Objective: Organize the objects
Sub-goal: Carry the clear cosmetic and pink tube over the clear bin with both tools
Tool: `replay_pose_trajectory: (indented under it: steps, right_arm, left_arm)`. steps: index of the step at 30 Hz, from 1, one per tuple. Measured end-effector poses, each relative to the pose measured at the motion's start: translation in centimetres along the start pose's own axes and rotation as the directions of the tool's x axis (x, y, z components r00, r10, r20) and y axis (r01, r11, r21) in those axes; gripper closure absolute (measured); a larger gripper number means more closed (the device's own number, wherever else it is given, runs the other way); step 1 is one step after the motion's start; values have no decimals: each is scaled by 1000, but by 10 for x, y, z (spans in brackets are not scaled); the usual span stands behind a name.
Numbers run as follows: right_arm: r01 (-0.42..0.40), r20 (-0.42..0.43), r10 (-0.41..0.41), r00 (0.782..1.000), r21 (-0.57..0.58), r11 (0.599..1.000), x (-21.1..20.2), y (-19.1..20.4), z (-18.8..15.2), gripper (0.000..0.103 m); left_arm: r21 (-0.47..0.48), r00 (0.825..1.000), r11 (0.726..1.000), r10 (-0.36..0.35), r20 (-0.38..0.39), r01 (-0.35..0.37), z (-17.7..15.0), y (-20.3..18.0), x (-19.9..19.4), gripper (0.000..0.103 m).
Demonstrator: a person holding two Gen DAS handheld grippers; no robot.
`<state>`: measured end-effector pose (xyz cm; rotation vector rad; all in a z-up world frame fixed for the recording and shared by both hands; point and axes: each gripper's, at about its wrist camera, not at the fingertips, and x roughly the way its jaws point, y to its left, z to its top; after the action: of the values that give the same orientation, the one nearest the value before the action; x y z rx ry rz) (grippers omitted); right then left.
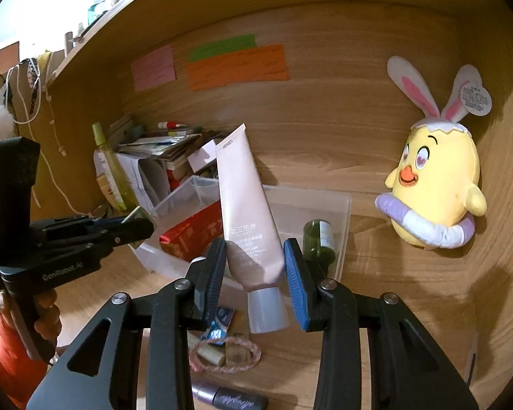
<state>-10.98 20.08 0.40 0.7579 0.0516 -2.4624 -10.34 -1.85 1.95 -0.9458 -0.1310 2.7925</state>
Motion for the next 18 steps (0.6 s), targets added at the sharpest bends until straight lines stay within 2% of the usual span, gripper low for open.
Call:
replay_pose_trajectory:
  steps: [10, 18]
  right_arm:
    - [29, 9, -29, 1000, -1, 1000, 16, -12, 24, 71]
    - [42, -26, -42, 999, -3, 999, 40, -16, 32, 71]
  left_arm:
    - [-18, 1000, 1000, 14, -7, -14, 19, 7, 21, 88]
    - [-19, 999, 1000, 10, -45, -11, 24, 7, 44, 88]
